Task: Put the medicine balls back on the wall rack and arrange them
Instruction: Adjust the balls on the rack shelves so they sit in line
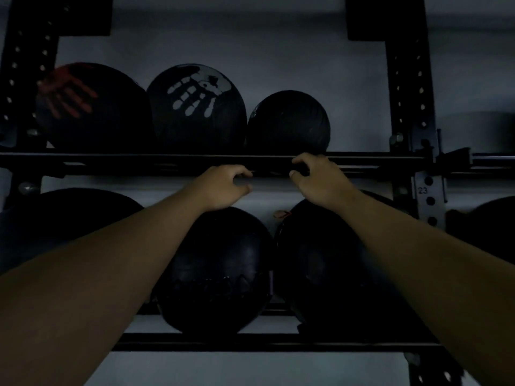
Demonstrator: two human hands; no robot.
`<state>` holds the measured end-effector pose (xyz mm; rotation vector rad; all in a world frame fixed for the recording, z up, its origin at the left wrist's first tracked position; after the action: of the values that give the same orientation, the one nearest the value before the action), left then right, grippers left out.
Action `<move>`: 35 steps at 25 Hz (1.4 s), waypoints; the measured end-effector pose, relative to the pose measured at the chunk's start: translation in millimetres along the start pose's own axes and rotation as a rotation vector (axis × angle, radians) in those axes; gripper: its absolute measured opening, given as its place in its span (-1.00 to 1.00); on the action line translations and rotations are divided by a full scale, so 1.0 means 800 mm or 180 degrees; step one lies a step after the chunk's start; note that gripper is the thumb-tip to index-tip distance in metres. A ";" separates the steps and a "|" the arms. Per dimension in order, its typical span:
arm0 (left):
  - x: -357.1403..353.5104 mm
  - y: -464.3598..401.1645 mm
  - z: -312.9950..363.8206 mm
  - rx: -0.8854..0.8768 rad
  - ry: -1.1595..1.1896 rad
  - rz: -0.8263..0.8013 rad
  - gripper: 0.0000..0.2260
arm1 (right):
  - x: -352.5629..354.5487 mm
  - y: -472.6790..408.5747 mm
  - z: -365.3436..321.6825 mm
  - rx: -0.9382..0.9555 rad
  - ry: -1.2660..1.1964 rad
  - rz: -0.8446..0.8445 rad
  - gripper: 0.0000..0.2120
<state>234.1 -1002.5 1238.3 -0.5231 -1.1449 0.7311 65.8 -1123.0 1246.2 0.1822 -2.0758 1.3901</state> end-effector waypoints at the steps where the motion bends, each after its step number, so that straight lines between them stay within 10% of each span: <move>1: -0.014 0.009 -0.004 -0.0001 0.0063 -0.0047 -0.62 | -0.002 0.017 0.012 -0.0119 0.0207 -0.0060 -0.56; 8: -0.155 0.046 0.032 0.0021 0.0658 -0.0611 -0.54 | 0.018 0.097 0.145 -0.0837 0.1516 -0.0590 -0.36; 16: -0.287 0.057 0.090 0.1015 0.1152 0.0174 0.13 | 0.020 0.076 0.210 -0.0665 0.0874 -0.0267 -0.24; 23: -0.287 0.044 0.087 0.0834 0.1048 0.1239 -0.09 | 0.017 0.041 0.250 -0.0670 0.0133 -0.0322 -0.13; 29: -0.228 -0.036 0.061 0.0643 0.1233 0.0113 -0.21 | 0.007 0.028 0.235 -0.1374 0.0542 -0.0480 -0.09; 35: -0.273 0.053 0.073 0.0238 0.1377 0.1557 -0.27 | 0.022 0.029 0.271 -0.0638 -0.0131 -0.0550 -0.22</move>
<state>118.5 -1137.6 1092.5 -0.8657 -0.5841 1.0154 -49.5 -1298.2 1184.1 0.3006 -2.1619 1.0779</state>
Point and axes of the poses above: each hand's wrist, its own y-axis away from the middle knuckle, its own x-axis out of the back of the hand, z = x × y, the point moved 7 cm from there along -y, towards the middle knuckle, and after that the axes turned 7 degrees about y, right-handed, at the moved point
